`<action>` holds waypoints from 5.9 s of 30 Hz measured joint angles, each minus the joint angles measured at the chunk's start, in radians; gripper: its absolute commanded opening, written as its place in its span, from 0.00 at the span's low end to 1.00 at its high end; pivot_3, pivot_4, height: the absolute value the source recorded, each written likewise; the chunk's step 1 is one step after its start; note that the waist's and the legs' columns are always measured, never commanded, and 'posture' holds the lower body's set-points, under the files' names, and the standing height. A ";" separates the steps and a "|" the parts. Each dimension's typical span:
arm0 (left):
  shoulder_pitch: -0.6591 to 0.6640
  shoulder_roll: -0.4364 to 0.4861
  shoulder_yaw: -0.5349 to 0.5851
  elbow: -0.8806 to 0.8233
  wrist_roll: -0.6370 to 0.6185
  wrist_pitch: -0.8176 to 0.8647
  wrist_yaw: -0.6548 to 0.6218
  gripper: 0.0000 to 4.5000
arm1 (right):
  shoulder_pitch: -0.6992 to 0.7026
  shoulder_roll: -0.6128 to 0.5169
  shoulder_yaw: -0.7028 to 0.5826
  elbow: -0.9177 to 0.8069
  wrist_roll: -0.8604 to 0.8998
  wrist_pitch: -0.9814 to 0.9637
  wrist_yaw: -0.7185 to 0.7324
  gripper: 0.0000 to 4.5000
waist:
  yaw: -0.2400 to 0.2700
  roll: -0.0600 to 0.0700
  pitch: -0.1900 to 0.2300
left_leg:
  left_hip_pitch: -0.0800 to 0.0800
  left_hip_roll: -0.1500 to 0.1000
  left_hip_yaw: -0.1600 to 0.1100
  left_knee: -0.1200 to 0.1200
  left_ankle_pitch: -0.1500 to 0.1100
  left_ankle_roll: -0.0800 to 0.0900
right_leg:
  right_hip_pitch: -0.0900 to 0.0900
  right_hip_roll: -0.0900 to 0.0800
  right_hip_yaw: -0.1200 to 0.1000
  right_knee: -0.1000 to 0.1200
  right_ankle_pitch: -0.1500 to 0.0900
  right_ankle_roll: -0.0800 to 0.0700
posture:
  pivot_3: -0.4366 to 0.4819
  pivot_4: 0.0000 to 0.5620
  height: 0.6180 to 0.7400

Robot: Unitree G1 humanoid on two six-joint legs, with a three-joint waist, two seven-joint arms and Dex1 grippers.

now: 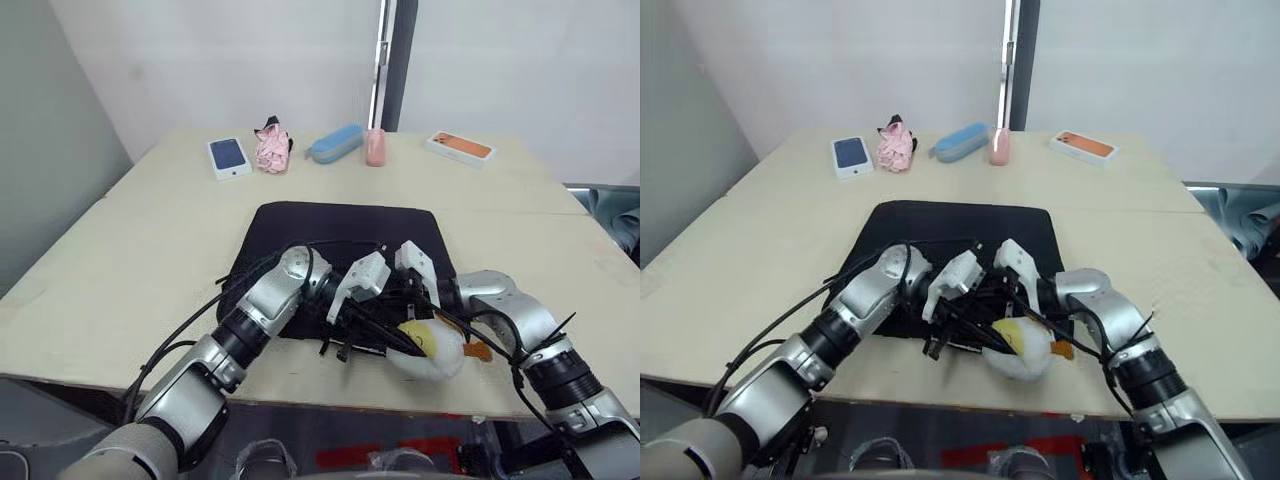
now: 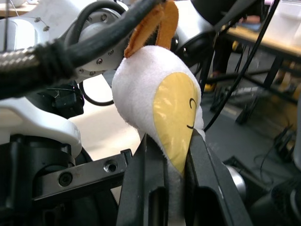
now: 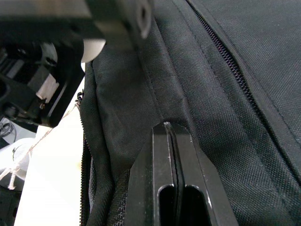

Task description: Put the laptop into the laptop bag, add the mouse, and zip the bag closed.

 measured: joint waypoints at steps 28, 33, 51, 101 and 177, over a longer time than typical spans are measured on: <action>0.020 0.320 0.273 -0.182 -0.030 0.127 -0.012 0.99 | 0.000 0.001 -0.012 -0.030 0.008 0.027 -0.021 0.00 | -0.021 0.003 0.002 | -0.004 0.008 0.010 -0.007 0.000 -0.001 | -0.003 0.000 -0.005 -0.009 -0.003 0.001 | 0.48 0.27 1.00; 0.023 0.441 0.371 -0.148 -0.033 0.072 -0.055 0.99 | 0.003 -0.002 -0.012 -0.034 0.015 0.027 -0.024 0.00 | -0.020 0.003 0.003 | -0.003 0.009 0.010 -0.008 0.000 -0.002 | -0.004 0.001 -0.006 -0.009 -0.004 0.000 | 0.48 0.27 1.00; 0.133 0.543 0.529 -0.002 -0.054 -0.028 -0.040 0.99 | 0.110 -0.087 -0.106 -0.230 0.146 0.162 -0.051 0.00 | 0.011 0.006 0.009 | -0.005 0.009 0.011 -0.008 0.000 -0.002 | -0.007 0.001 -0.005 -0.008 -0.004 0.000 | 0.48 0.27 1.00; 0.006 0.345 0.402 0.543 0.114 -0.314 -0.074 0.00 | 0.221 -0.350 -0.284 -0.617 0.944 0.595 -0.458 0.87 | 0.017 0.006 0.019 | -0.003 0.009 0.012 0.003 0.001 -0.002 | -0.006 0.001 0.000 0.007 -0.004 0.001 | 0.48 0.27 1.00; 0.008 0.259 0.472 0.605 0.130 -0.372 -0.053 0.00 | -0.064 -0.335 -0.116 -0.395 0.595 0.725 -0.223 0.88 | 0.031 0.008 0.019 | -0.003 0.009 0.009 0.003 0.002 -0.004 | -0.005 0.000 -0.004 0.007 -0.004 0.001 | 0.48 0.27 1.00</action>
